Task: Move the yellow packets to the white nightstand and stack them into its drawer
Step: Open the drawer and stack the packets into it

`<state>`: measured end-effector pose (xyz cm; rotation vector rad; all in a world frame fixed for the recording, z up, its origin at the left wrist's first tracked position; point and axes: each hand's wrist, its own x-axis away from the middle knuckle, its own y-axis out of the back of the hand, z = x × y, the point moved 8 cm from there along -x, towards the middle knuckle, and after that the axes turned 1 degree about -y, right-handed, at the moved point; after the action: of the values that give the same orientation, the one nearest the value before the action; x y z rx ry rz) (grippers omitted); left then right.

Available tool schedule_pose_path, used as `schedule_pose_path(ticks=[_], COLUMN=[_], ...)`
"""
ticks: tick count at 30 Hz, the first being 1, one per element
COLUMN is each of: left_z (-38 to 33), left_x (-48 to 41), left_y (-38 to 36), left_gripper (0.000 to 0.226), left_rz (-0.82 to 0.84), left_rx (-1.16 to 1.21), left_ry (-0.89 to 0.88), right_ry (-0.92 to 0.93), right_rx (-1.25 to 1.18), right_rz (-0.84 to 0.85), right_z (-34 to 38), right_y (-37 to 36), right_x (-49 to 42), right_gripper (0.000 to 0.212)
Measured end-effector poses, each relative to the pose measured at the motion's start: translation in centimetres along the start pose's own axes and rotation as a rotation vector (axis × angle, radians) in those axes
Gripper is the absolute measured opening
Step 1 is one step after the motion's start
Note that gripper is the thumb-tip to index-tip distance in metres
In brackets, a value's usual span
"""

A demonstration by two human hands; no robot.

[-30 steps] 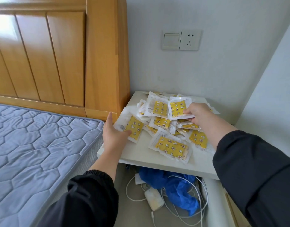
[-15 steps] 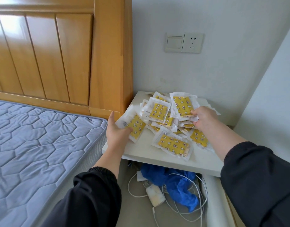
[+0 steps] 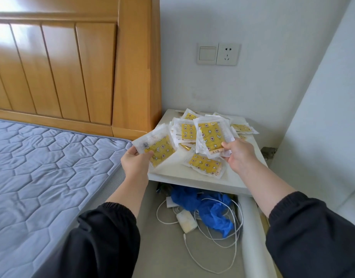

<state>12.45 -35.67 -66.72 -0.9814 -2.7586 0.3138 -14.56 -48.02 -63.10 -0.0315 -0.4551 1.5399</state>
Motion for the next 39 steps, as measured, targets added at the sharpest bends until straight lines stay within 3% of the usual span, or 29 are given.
schedule_pose_path(ticks=[4, 13, 19, 23, 29, 34, 39], left_z=[-0.7, -0.7, 1.3, 3.8, 7.8, 13.3, 16.1], left_x=[1.4, 6.7, 8.8, 9.7, 11.1, 11.2, 10.8], left_y=[-1.0, -5.3, -4.7, -3.4, -1.3, 1.4, 2.8], left_gripper=[0.029, 0.041, 0.045, 0.047, 0.026, 0.031, 0.029], left_rz=[0.066, 0.407, 0.49, 0.665, 0.928, 1.137, 1.256], left_rx=[0.019, -0.167, -0.295, -0.533, -1.182, -1.536, -1.804], left_ry=[0.003, -0.016, 0.045, 0.08, -0.063, 0.004, 0.024], right_ry=[0.02, 0.089, 0.092, 0.096, 0.03, 0.085, 0.12], right_rx=[0.02, -0.023, -0.005, 0.163, 0.403, 0.939, 1.201], right_rz=[0.028, 0.049, 0.072, 0.128, 0.248, 0.295, 0.374], right_z=[0.1, -0.1, -1.7, -3.9, -8.3, -11.1, -12.9], right_y=[1.2, 6.2, 9.7, 11.8, 12.0, 10.7, 8.4], right_x=[1.9, 6.3, 8.1, 8.6, 9.3, 9.6, 10.0], right_gripper=[0.033, 0.035, 0.029, 0.025, 0.025, 0.019, 0.021])
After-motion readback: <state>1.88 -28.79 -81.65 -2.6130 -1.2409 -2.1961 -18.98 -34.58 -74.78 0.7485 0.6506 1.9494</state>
